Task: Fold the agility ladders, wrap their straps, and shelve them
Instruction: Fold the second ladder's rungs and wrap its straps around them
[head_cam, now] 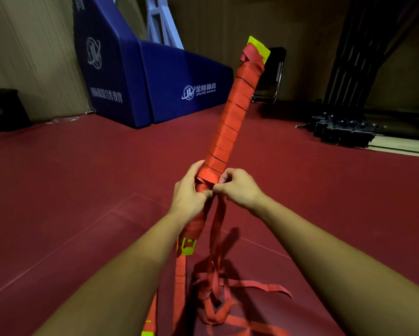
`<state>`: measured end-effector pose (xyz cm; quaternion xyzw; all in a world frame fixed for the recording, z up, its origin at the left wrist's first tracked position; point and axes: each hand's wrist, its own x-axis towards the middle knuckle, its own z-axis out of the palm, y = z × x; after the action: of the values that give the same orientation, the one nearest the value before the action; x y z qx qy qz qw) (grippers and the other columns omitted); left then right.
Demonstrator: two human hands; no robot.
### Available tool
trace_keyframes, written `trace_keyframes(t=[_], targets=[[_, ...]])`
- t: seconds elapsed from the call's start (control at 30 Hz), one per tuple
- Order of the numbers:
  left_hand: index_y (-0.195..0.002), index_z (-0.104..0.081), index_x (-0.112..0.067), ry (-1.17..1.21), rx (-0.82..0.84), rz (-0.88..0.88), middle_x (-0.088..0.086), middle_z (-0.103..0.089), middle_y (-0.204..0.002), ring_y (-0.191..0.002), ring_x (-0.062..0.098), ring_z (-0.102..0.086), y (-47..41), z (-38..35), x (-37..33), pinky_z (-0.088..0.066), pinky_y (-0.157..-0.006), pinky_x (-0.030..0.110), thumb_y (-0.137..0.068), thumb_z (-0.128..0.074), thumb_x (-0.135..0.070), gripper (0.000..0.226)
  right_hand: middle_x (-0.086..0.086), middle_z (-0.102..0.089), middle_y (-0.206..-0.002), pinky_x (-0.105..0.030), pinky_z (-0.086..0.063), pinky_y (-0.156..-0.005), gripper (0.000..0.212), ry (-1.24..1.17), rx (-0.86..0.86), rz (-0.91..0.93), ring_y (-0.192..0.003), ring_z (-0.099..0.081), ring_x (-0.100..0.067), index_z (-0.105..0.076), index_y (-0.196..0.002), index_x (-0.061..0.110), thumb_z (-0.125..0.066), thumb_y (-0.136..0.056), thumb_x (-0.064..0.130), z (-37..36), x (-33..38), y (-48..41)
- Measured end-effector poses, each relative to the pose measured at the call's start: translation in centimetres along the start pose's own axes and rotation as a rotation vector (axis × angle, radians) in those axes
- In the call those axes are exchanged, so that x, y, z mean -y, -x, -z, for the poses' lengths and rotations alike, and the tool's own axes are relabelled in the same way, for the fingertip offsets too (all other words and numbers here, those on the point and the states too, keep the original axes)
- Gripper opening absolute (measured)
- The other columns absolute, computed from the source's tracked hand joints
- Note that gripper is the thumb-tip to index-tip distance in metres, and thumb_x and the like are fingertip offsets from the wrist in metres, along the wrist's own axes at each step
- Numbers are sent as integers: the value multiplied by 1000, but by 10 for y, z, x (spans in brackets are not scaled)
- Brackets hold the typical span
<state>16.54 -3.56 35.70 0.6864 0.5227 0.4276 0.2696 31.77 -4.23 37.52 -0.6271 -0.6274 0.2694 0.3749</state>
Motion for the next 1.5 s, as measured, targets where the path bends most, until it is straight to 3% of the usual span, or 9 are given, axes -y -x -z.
trace_keyframes(t=[0.13, 0.33, 0.53, 0.73, 0.83, 0.97, 1.2, 1.3, 1.5], targets=[[-139, -50, -38, 18, 3, -9, -7, -70, -110, -101, 13, -66, -1, 0, 5, -45, -80, 15, -72, -81, -4, 81, -1, -59, -66, -32, -41, -60, 37, -72, 58, 12, -60, -52, -18, -53, -79, 19, -88, -65, 20, 11, -1, -3], [-138, -52, -37, -6, 6, -20, -7, -69, -101, -93, 10, -64, 1, 0, 5, -36, -67, -2, -72, -82, -6, 79, -1, -57, -66, -33, -45, -63, 27, 192, -35, 271, -66, -50, -20, -45, -68, 19, -69, -69, 7, 22, 2, 3], [-137, -52, -38, 3, 2, -8, -6, -71, -104, -98, 11, -66, -1, -1, 6, -38, -70, -2, -71, -81, -4, 80, 1, -60, -72, -34, -46, -64, 32, 95, 164, 337, -67, -49, -12, -48, -77, 27, -59, -67, -2, 31, -1, 1], [-135, -52, -40, 17, 12, 7, -6, -73, -106, -97, 10, -67, -2, -3, 6, -40, -71, 0, -70, -81, -2, 81, -27, -70, -89, -33, -46, -72, 30, -252, 384, 101, -80, -66, -23, -53, -83, 3, -45, -62, -17, 38, 9, 13], [-135, -52, -39, 18, 14, 9, -6, -73, -106, -98, 11, -68, -1, -3, 5, -46, -78, 10, -71, -77, -1, 79, -15, -72, -92, -23, -41, -63, 23, -281, 528, 18, -72, -64, -11, -63, -94, -5, -54, -75, -12, 44, 10, 10], [-136, -51, -41, 17, 11, 22, -6, -72, -109, -100, 13, -68, -1, -2, 6, -51, -90, 25, -71, -76, 0, 81, -9, -71, -84, -26, -40, -67, 17, -305, 514, -26, -71, -65, -16, -63, -85, 11, -67, -92, 26, 46, 8, 8], [-135, -49, -46, 38, 22, 42, -7, -71, -111, -102, 16, -67, -3, -3, 12, -52, -91, 30, -69, -77, -2, 85, -20, -68, -78, -27, -58, -62, 26, -367, 408, -77, -60, -69, -22, -47, -113, 2, -56, -92, -10, 43, 8, 5], [-133, -49, -50, 48, 33, 54, -9, -71, -108, -100, 15, -67, -3, -3, 13, -53, -91, 29, -69, -78, -1, 86, -13, -67, -80, -24, -57, -65, 8, -337, 493, -106, -64, -68, -18, -60, -101, -1, -56, -95, -3, 49, 9, 3], [-128, -47, -56, 67, 74, 73, -11, -71, -112, -102, 13, -68, -4, -4, 13, -54, -96, 38, -64, -76, -10, 85, -13, -71, -93, -26, -47, -64, 13, -362, 612, -174, -67, -62, -16, -53, -91, 14, -48, -102, 10, 52, 7, 5]])
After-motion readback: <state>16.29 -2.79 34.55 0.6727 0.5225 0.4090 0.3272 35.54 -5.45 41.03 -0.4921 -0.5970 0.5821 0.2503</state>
